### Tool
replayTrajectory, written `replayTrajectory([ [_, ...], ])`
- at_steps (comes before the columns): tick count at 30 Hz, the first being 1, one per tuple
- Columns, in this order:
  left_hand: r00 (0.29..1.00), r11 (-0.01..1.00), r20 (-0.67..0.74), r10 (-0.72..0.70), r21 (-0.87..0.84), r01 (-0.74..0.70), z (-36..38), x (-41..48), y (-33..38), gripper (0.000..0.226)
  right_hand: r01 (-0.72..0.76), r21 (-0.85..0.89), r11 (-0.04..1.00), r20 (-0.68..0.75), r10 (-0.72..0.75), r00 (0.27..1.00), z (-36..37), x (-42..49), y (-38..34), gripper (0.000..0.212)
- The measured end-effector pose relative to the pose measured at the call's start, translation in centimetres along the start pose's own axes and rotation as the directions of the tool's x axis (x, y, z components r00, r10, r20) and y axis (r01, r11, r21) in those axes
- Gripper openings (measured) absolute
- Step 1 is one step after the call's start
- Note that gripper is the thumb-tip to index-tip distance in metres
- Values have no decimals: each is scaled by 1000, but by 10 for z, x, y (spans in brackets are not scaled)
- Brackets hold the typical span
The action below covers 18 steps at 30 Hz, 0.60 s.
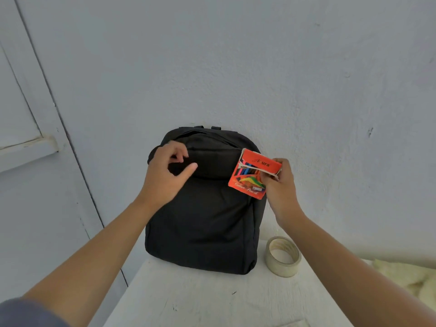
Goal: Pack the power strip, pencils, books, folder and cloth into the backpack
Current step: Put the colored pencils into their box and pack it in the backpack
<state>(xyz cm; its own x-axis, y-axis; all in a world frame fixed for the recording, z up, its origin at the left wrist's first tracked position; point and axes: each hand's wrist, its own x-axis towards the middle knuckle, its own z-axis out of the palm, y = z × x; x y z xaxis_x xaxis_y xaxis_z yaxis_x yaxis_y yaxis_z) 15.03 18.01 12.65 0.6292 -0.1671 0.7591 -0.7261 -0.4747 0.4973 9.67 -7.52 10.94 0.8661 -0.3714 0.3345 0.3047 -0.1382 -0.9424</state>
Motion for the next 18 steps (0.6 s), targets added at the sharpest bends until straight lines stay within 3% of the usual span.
replayTrajectory([
  [2,990,968,0,139,209,-136,10,-5,-7,16,-63,15,998,23,63,998,-1,-3,6,19],
  [5,987,860,37,158,485,-156,23,-8,-18,13,-120,-62,991,100,126,987,-2,-7,13,18],
  [7,988,798,64,142,583,-152,29,-7,-20,20,-148,-86,985,126,159,979,-3,-9,18,17],
  [10,978,919,210,11,384,-93,37,-6,-13,20,-166,-87,982,119,176,977,-7,-13,23,19],
  [13,957,967,277,-86,255,13,52,-3,-3,24,-195,-85,977,92,203,975,-10,-14,26,21],
  [16,978,993,203,-57,112,35,62,2,12,21,-184,-73,980,81,189,979,-12,-15,27,22],
  [18,995,996,94,32,75,-39,61,2,25,22,-163,-46,985,81,167,983,-15,-17,27,19],
])
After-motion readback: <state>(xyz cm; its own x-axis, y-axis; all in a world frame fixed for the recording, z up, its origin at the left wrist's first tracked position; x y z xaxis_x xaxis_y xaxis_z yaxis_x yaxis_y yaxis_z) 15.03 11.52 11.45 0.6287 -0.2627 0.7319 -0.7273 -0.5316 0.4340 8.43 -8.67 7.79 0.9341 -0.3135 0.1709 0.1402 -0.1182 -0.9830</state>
